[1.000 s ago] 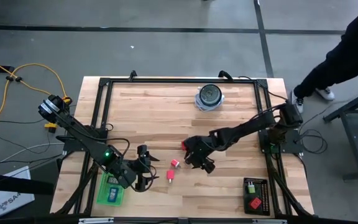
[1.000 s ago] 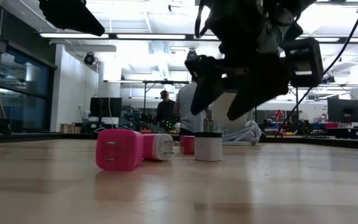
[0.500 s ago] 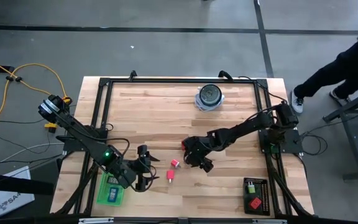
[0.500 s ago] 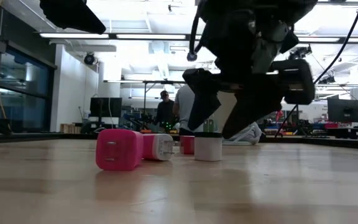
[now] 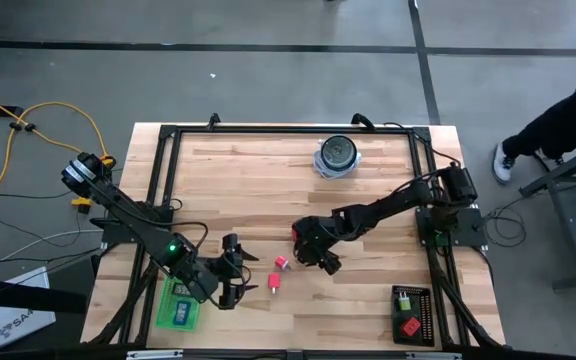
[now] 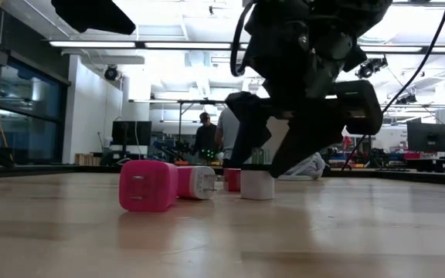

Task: Pick & Place Office items
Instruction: Put the white charger adapter into the black bin

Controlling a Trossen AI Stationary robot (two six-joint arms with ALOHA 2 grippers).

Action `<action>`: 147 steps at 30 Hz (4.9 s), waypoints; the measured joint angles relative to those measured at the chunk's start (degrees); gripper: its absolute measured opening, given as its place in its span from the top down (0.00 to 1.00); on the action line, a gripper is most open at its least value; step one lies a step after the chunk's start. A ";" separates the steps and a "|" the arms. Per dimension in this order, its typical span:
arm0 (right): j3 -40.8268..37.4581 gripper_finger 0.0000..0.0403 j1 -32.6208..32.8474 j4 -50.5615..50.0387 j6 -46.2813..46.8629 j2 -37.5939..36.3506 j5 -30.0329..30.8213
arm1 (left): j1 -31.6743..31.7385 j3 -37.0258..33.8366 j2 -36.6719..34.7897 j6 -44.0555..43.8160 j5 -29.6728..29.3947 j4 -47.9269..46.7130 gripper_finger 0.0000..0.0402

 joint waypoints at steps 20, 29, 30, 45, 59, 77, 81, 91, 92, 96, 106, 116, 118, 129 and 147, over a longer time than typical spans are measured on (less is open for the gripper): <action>-0.01 0.47 0.11 -0.18 0.92 1.12 -0.45 | 0.00 0.00 0.00 -0.02 0.00 0.33 0.21; 0.00 0.60 0.11 -0.08 1.36 1.62 -0.84 | 0.02 -0.02 0.00 0.00 0.00 0.72 0.21; 0.00 0.61 0.11 -0.03 1.36 1.62 -0.85 | 0.00 -0.02 0.00 -0.01 0.00 0.72 0.21; 0.00 0.65 0.11 0.01 1.36 1.62 -1.32 | 0.02 -0.02 0.00 0.00 -0.01 0.72 0.21; 0.00 0.67 0.11 0.06 1.35 1.26 -1.21 | 0.00 -0.02 0.00 -0.02 -0.02 0.72 0.21; 0.06 0.67 5.32 -14.77 9.56 -15.12 11.31 | 0.02 -0.04 -0.02 -0.02 0.00 2.78 0.21; 0.10 0.67 8.98 -18.06 15.62 -18.91 16.23 | 0.00 -0.04 -0.02 -0.01 0.00 3.72 0.21; 0.03 0.67 19.05 -27.18 29.82 -23.77 21.51 | 0.02 -0.04 -0.02 0.00 0.02 5.90 0.21; -0.09 0.67 19.86 -28.52 29.98 -23.97 21.30 | 0.00 -0.04 -0.02 -0.02 -0.02 5.97 0.21; 0.01 0.67 22.90 -30.03 27.91 -24.02 19.75 | 0.00 -0.04 -0.02 -0.02 0.01 6.24 0.21; -0.02 0.67 30.81 -31.13 23.95 -24.02 15.07 | 0.02 -0.04 -0.02 -0.02 0.00 6.73 0.21; -0.02 0.67 39.20 -38.65 31.78 -24.02 17.99 | 0.02 -0.04 -0.02 -0.02 0.00 6.71 0.21; -0.02 0.67 41.24 -39.43 33.52 -24.02 19.15 | 0.02 -0.04 -0.02 0.00 0.00 6.69 0.21; -0.02 0.67 50.78 -43.21 47.08 -24.04 27.12 | 0.02 -0.04 -0.02 -0.02 -0.01 6.69 0.21; -3.28 0.67 57.25 -45.37 74.01 -24.13 30.31 | 0.01 -0.02 -0.02 -0.01 0.00 6.69 0.21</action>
